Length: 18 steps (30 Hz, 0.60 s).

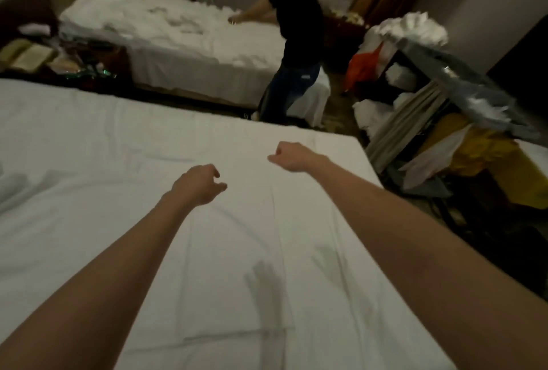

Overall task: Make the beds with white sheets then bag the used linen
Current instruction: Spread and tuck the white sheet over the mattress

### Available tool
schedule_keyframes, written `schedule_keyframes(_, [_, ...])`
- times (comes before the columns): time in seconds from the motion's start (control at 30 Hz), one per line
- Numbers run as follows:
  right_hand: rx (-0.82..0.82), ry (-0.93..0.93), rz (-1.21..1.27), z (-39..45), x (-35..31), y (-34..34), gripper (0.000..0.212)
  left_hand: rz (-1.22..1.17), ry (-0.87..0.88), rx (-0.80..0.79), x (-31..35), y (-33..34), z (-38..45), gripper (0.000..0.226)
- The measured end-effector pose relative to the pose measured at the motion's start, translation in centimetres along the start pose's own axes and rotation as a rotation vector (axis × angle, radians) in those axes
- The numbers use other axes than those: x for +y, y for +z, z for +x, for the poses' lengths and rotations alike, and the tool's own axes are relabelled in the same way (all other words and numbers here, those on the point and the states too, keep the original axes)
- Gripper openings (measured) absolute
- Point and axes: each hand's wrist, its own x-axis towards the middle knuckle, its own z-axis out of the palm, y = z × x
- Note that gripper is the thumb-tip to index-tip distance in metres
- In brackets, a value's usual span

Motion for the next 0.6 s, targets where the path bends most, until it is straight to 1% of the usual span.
schedule_keyframes(0.1, [-0.012,0.010,0.042,3.3,2.5,3.0,0.056,-0.016,-0.058,0.010,-2.0,3.5,3.0,0.048])
schedule_keyframes(0.23, [-0.061,0.056,0.063,8.1,6.9,11.2,0.056,-0.064,-0.134,0.023,-6.0,10.3,6.3,0.052])
schedule_keyframes(0.33, [-0.095,0.126,0.094,10.6,10.5,18.5,0.053,-0.087,-0.208,-0.029,-9.8,16.3,7.8,0.055])
schedule_keyframes(0.43, [-0.163,0.202,0.110,12.6,13.0,24.8,0.055,-0.091,-0.295,-0.097,-13.6,21.5,9.0,0.056])
schedule_keyframes(0.5, [-0.191,0.247,0.125,13.6,13.9,28.0,0.057,-0.097,-0.342,-0.137,-15.7,24.2,10.0,0.057])
schedule_keyframes(0.6, [-0.210,0.300,0.174,14.8,14.2,31.9,0.059,-0.116,-0.406,-0.139,-18.2,26.9,11.2,0.061])
